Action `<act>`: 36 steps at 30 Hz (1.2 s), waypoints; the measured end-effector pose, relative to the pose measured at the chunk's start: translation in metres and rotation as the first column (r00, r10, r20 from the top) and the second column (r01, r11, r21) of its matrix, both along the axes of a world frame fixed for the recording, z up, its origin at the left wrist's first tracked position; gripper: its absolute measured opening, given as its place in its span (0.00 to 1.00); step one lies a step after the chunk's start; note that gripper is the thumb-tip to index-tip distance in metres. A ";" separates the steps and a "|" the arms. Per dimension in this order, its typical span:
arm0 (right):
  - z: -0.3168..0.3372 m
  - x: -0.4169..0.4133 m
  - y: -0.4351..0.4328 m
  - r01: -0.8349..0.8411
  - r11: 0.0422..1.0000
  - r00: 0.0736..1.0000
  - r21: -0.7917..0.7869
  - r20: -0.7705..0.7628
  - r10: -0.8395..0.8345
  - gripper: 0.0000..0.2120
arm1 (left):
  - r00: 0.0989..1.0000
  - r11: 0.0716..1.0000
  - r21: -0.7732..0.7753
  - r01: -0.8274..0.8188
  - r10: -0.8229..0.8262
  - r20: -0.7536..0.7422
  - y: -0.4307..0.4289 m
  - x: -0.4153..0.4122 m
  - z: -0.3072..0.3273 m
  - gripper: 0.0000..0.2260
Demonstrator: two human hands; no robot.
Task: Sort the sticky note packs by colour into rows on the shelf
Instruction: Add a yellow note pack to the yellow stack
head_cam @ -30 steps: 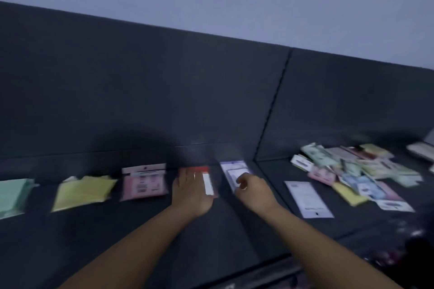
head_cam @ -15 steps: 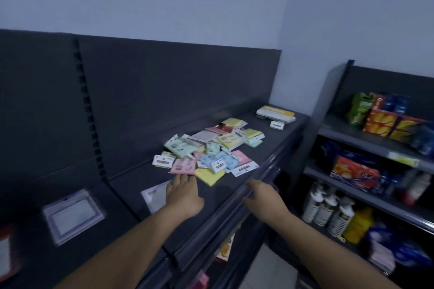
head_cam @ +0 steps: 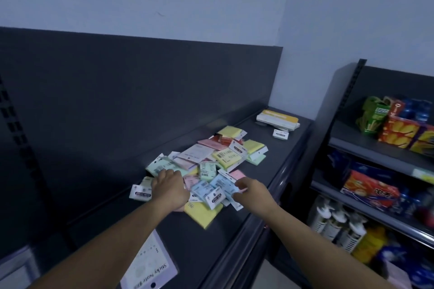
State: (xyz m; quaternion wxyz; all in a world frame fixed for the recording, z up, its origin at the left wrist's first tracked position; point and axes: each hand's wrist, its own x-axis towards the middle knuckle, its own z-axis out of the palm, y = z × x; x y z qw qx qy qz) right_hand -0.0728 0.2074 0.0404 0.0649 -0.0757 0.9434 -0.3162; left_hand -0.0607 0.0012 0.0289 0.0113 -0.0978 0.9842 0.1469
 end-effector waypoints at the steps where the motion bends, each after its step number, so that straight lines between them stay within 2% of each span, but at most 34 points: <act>1: -0.002 -0.007 -0.001 0.000 1.000 1.000 0.012 0.007 -0.001 0.20 | 1.000 1.000 0.005 0.006 -0.006 -0.003 0.000 -0.005 -0.002 0.22; 6: -0.009 -0.051 0.006 -0.015 1.000 1.000 0.011 0.013 0.015 0.19 | 0.999 0.999 0.030 0.020 -0.019 -0.050 0.010 -0.040 -0.011 0.22; 10: -0.015 -0.101 0.019 -0.001 1.000 1.000 -0.019 -0.006 0.001 0.14 | 0.985 0.997 0.073 0.030 -0.017 -0.171 0.027 -0.079 -0.015 0.22; 13: -0.018 -0.140 0.033 0.024 0.997 1.000 -0.076 -0.003 -0.025 0.11 | 0.967 0.998 0.043 0.036 -0.024 -0.253 0.047 -0.115 -0.019 0.20; 15: -0.020 -0.169 0.045 0.018 0.996 0.999 -0.091 -0.026 -0.021 0.13 | 0.960 1.000 0.006 0.021 -0.019 -0.280 0.063 -0.141 -0.019 0.18; 17: -0.022 -0.201 0.060 0.009 0.997 0.999 -0.077 -0.044 -0.012 0.15 | 0.971 0.999 -0.028 0.029 -0.035 -0.235 0.081 -0.167 -0.017 0.18; 20: -0.025 -0.250 0.081 0.006 0.999 1.000 -0.041 -0.029 -0.007 0.18 | 0.996 0.996 -0.034 0.085 -0.086 -0.037 0.101 -0.197 -0.017 0.23; 23: -0.029 -0.290 0.093 0.014 0.998 1.000 0.057 -0.026 -0.013 0.22 | 0.983 0.986 -0.088 0.140 -0.127 0.131 0.109 -0.212 -0.022 0.28; 27: -0.041 -0.316 0.092 0.044 0.991 0.993 0.125 0.103 -0.057 0.34 | 0.977 0.988 -0.116 0.107 -0.082 0.197 0.111 -0.218 -0.025 0.34; 30: -0.048 -0.319 0.087 0.048 0.980 0.981 0.191 0.175 -0.082 0.35 | 0.969 0.997 -0.056 0.059 -0.044 0.243 0.110 -0.220 -0.023 0.38; 32: -0.054 -0.320 0.087 0.097 0.986 0.975 0.135 0.186 -0.122 0.29 | 0.966 0.997 -0.051 0.051 -0.036 0.255 0.108 -0.219 -0.023 0.42; 36: -0.054 -0.319 0.094 0.195 0.944 0.959 -0.268 0.252 -0.127 0.12 | 0.982 0.999 0.003 -0.035 0.034 0.188 0.105 -0.214 -0.024 0.47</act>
